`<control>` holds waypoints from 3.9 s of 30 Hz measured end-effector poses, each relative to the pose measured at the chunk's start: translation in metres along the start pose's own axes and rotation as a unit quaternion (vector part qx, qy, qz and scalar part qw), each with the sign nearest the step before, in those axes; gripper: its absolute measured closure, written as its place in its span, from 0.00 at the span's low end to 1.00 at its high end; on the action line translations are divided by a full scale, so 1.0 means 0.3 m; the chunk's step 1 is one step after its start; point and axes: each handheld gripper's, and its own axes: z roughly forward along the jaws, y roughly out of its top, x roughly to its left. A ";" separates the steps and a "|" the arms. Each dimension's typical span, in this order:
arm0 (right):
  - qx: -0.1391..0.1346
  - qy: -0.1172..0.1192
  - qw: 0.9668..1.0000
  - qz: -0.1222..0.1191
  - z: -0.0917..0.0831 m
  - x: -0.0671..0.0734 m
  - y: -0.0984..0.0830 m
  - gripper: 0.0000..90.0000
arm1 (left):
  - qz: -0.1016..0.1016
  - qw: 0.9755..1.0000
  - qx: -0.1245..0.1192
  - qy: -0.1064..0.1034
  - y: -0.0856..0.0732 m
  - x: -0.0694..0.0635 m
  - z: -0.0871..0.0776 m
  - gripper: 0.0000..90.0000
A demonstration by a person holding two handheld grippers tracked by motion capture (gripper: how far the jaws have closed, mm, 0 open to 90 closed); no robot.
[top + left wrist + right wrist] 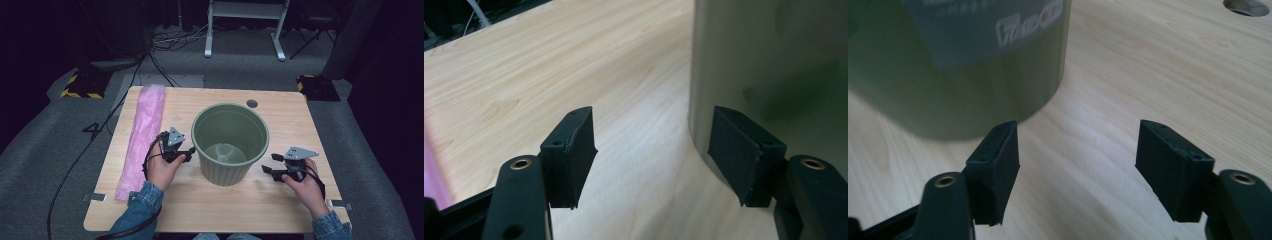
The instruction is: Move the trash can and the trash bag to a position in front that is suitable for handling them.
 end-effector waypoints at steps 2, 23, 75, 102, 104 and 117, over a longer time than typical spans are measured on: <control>-0.007 -0.005 1.000 0.008 0.012 0.001 0.014 0.38 | -0.002 1.000 0.000 -0.006 0.001 0.003 0.010 0.39; -0.012 -0.018 1.000 -0.020 -0.057 0.088 -0.012 0.46 | 0.020 0.998 0.015 -0.052 -0.085 -0.194 -0.079 0.56; 0.051 -0.055 0.997 0.027 -0.078 0.005 -0.170 0.32 | -0.115 0.981 0.129 0.091 -0.274 0.237 -0.179 0.30; 0.051 -0.053 0.997 0.028 -0.080 0.007 -0.171 0.32 | -0.113 0.981 0.113 0.114 -0.162 0.135 -0.166 0.21; 0.051 -0.053 0.997 0.027 -0.080 0.007 -0.171 0.32 | -0.129 0.979 0.112 0.112 -0.161 0.170 -0.139 0.21; 0.051 -0.053 0.997 0.028 -0.080 0.007 -0.172 0.32 | -0.166 0.959 0.191 0.127 -0.142 0.233 -0.032 0.20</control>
